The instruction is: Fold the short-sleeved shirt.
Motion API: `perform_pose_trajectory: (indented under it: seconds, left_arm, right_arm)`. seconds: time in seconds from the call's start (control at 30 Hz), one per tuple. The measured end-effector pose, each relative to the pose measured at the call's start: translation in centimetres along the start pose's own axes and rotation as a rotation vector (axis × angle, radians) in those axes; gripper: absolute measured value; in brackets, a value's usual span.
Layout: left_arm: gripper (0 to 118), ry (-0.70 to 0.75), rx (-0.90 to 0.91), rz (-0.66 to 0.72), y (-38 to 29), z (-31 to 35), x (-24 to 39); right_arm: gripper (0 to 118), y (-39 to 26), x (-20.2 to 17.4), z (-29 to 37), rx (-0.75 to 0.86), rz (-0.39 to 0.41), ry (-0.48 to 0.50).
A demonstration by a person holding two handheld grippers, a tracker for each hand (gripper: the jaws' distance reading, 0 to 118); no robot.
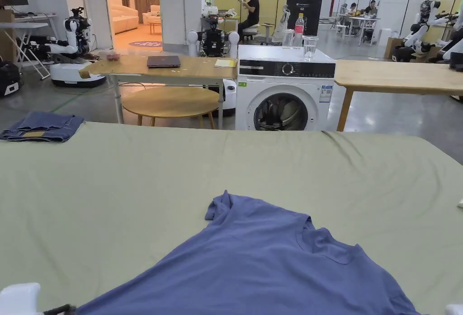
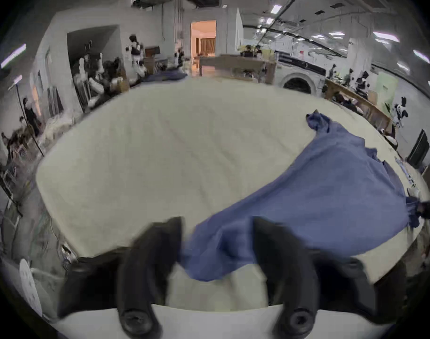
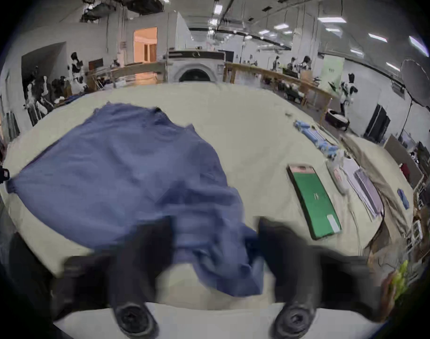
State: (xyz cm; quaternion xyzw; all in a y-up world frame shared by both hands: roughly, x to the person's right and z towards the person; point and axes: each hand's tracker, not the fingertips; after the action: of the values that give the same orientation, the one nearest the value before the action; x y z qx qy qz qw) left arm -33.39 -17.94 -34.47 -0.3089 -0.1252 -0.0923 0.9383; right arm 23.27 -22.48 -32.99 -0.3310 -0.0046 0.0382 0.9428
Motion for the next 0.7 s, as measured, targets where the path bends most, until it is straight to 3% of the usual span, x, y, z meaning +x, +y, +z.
perform_pose_trajectory:
  seconds: [0.03,0.07,0.2,0.3,0.33,0.37,0.4,0.43,0.57,0.7]
  left_arm:
    - [92,-0.013,0.034,-0.034,1.1,0.2,0.9]
    - [96,-0.019,0.074,-0.071,2.0,0.6,2.1]
    - [96,-0.035,0.193,-0.146,6.3,1.4,6.1]
    - [96,-0.098,0.229,-0.127,7.6,2.2,7.4]
    - [91,-0.103,0.259,-0.128,7.6,2.7,7.8]
    - [67,-0.099,0.27,-0.141,7.6,3.0,8.1]
    - [32,-0.088,0.272,-0.159,7.8,3.2,8.4]
    - [5,-0.074,0.278,-0.18,7.8,3.3,8.6]
    - [2,-0.1,0.264,-0.147,7.3,4.6,6.5]
    - [2,-0.019,0.192,-0.104,5.5,5.1,2.2]
  right_arm:
    - [105,1.4,-0.8,0.8,0.053,-0.003,0.028]
    - [105,3.0,-2.4,1.6,0.113,0.001,0.057]
    - [105,8.3,-8.8,3.8,0.275,0.06,0.133]
    - [103,10.0,-12.2,4.8,0.347,0.095,0.174]
    - [93,10.1,-13.0,5.1,0.364,0.091,0.187]
    - [58,10.3,-13.8,5.5,0.388,0.081,0.227]
    - [16,10.4,-14.4,5.7,0.399,0.062,0.238]
    - [0,10.6,-14.4,5.3,0.388,0.058,0.251]
    - [0,11.3,-15.6,5.3,0.425,0.085,0.265]
    - [0,11.8,-16.1,4.1,0.405,0.096,0.283]
